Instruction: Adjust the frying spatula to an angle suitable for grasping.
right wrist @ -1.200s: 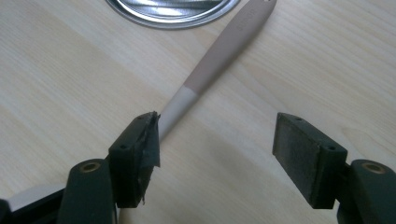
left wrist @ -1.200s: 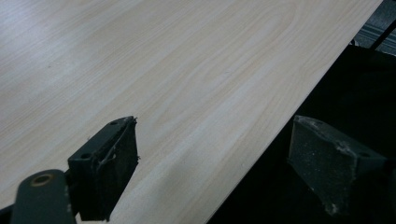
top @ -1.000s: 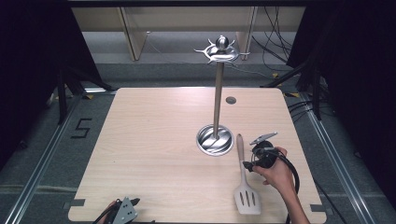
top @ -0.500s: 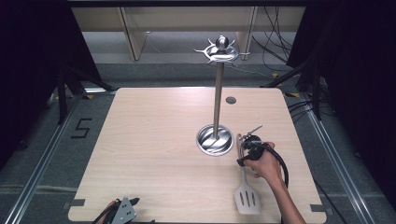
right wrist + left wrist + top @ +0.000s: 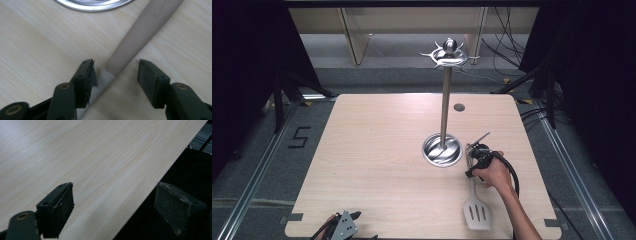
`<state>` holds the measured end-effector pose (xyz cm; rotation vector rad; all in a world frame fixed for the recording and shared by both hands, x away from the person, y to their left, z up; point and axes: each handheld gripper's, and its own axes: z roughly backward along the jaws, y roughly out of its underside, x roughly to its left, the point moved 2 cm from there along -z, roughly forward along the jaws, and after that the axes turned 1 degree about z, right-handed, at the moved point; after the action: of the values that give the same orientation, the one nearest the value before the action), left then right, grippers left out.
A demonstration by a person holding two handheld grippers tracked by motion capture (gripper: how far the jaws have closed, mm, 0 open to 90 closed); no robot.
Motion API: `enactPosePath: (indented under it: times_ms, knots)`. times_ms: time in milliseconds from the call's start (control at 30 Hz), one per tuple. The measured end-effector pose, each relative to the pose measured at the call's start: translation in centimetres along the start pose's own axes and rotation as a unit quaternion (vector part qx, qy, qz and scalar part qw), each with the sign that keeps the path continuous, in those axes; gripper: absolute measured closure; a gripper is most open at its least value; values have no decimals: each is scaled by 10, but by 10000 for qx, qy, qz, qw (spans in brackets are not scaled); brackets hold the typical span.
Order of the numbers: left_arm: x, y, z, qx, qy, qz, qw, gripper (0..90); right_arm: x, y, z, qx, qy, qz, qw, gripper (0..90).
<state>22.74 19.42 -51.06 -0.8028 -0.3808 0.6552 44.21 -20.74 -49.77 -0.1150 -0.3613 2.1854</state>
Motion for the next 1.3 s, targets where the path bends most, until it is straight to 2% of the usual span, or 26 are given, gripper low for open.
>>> enactPosePath:
  times_ms: [67, 100, 133, 167, 200, 233, 267, 300, 333, 367, 400, 467, 500, 533, 633, 700, 733, 800, 933, 1000, 1033, 1067, 1133, 1200, 1267, 1300]
  knots:
    - [-1, 1, -1, -38, -34, 91, 9999, 150, 0, -1, 0, 17, 7, -19, 10000, 490]
    - [-1, 0, -1, 36, -13, 85, 10000, 150, 2, -3, 0, 132, -33, -46, 9999, 524]
    - [-1, 0, -1, 36, -13, 85, 10000, 150, 2, -3, 0, 132, -33, -46, 9999, 524]
    - [-1, 1, -1, 16, 32, 111, 9999, 150, 3, -5, 1, 269, -17, 25, 9996, 524]
    - [0, 0, -1, 25, -16, -31, 10000, 150, 3, -7, 0, 279, -24, 34, 9996, 526]
    - [0, 0, -1, 25, -16, -31, 10000, 150, 3, -7, 0, 279, -24, 34, 9996, 526]
    - [-1, 1, -2, 80, 0, 70, 9999, 150, 3, -7, 0, 344, -45, 5, 9994, 528]
    - [0, 0, -2, 87, -33, -18, 10000, 150, 2, -8, 1, 426, -62, 70, 9990, 530]
    - [-2, 0, -1, 86, 42, 48, 9999, 150, 4, -10, 0, 507, -3, 10, 9987, 535]
    - [-1, 0, 0, 67, 18, -39, 10000, 150, 3, -11, 0, 521, -11, 61, 9986, 541]
    - [-3, 1, -1, 28, -1, 77, 10000, 150, 1, -11, 0, 553, 12, 160, 9983, 550]
    - [-3, 1, -1, 46, 30, 101, 9999, 150, 1, -11, 1, 603, -13, 81, 9981, 562]
    - [-1, 0, 0, 87, 33, -26, 10000, 150, 0, -10, 2, 618, -42, 79, 9980, 574]
    - [-1, 1, -1, 103, -40, 49, 9999, 150, -3, -8, 3, 664, -87, 66, 9977, 604]
    - [-3, 1, -1, 82, 22, 110, 9999, 150, -6, -5, 4, 660, -60, 78, 9978, 637]
    - [-1, 0, -1, 67, 43, -17, 10000, 150, -6, -4, 5, 704, -94, 37, 9975, 648]
    - [-2, 1, -2, 43, 41, 78, 10000, 150, -8, -2, 6, 704, -124, 13, 9974, 673]
    - [-2, 1, -2, 122, 5, 22, 9999, 150, -9, -1, 6, 701, -152, 35, 9974, 686]
    - [-2, 1, -2, 100, 33, 29, 9999, 150, -12, -1, 6, 753, -197, 20, 9970, 698]
    - [-2, 1, -2, 99, 41, 25, 9999, 150, -14, -1, 6, 777, -252, -92, 9966, 710]
    - [-3, 1, -2, 46, 72, 117, 9999, 150, -17, -1, 6, 785, -292, -57, 9965, 715]
    - [-1, 0, -1, 62, 64, -24, 10000, 150, -18, 0, 8, 863, -394, -146, 9954, 726]
    - [-3, 0, -2, 15, 35, 100, 9999, 150, -20, 1, 7, 749, -362, -163, 9964, 738]
    - [-2, 0, 0, 96, 56, 57, 9999, 151, -20, 1, 7, 730, -367, -206, 9964, 744]
    - [-2, -2, 1, -78, -3, 107, 9999, 152, -21, 1, 8, 763, -371, -105, 9963, 752]
    - [-2, -3, 3, -101, 86, 103, 9999, 152, -19, 0, 9, 759, -445, -79, 9961, 759]
